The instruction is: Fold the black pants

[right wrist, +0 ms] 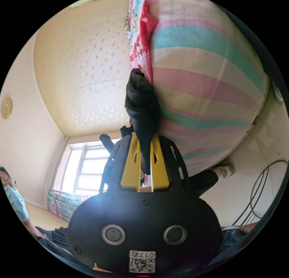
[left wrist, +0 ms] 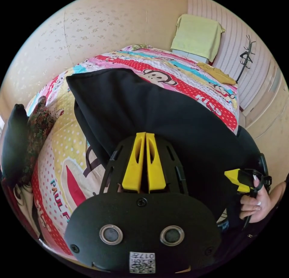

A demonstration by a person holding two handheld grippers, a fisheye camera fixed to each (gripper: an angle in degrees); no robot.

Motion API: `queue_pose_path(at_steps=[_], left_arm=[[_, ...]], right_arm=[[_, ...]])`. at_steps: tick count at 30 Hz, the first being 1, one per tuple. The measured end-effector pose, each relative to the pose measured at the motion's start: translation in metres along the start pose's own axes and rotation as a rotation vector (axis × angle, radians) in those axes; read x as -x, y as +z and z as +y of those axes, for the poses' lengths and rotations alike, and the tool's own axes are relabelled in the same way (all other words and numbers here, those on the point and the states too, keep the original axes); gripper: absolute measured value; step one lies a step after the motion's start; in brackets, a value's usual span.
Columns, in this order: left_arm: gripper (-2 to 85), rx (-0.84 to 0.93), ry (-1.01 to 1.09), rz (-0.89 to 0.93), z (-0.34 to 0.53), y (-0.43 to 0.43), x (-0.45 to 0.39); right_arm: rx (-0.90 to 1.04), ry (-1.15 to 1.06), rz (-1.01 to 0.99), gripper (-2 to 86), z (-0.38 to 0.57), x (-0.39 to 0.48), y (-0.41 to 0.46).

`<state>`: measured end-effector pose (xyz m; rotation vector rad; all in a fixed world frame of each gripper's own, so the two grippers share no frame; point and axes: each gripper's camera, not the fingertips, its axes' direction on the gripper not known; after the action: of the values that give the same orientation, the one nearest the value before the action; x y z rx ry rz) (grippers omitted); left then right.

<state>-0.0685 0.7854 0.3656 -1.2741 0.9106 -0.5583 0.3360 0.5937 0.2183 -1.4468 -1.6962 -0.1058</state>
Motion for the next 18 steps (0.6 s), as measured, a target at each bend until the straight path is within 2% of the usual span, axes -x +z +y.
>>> queue_pose_path(at_steps=[4, 9, 11, 14, 16, 18], left_arm=[[-0.6, -0.054, 0.026, -0.104, 0.013, -0.015, -0.028], [-0.6, -0.083, 0.183, -0.170, 0.030, -0.046, -0.071], [-0.6, -0.066, 0.168, -0.124, 0.026, -0.062, -0.068], [-0.6, -0.108, 0.041, 0.080, 0.007, -0.103, -0.038], [-0.6, -0.193, 0.082, 0.325, -0.017, -0.136, -0.024], [-0.7, -0.181, 0.127, 0.386, -0.040, -0.148, -0.027]], right_arm=[[0.049, -0.137, 0.021, 5.4, -0.005, 0.029, -0.004], [0.077, -0.083, -0.034, 4.9, -0.009, 0.035, -0.030], [0.091, -0.027, -0.078, 4.8, -0.009, 0.032, -0.051], [0.121, -0.036, -0.078, 4.6, -0.006, 0.042, -0.079], [0.146, -0.109, -0.050, 4.4, -0.004, 0.055, -0.094], [0.172, -0.181, -0.023, 4.2, 0.000, 0.069, -0.108]])
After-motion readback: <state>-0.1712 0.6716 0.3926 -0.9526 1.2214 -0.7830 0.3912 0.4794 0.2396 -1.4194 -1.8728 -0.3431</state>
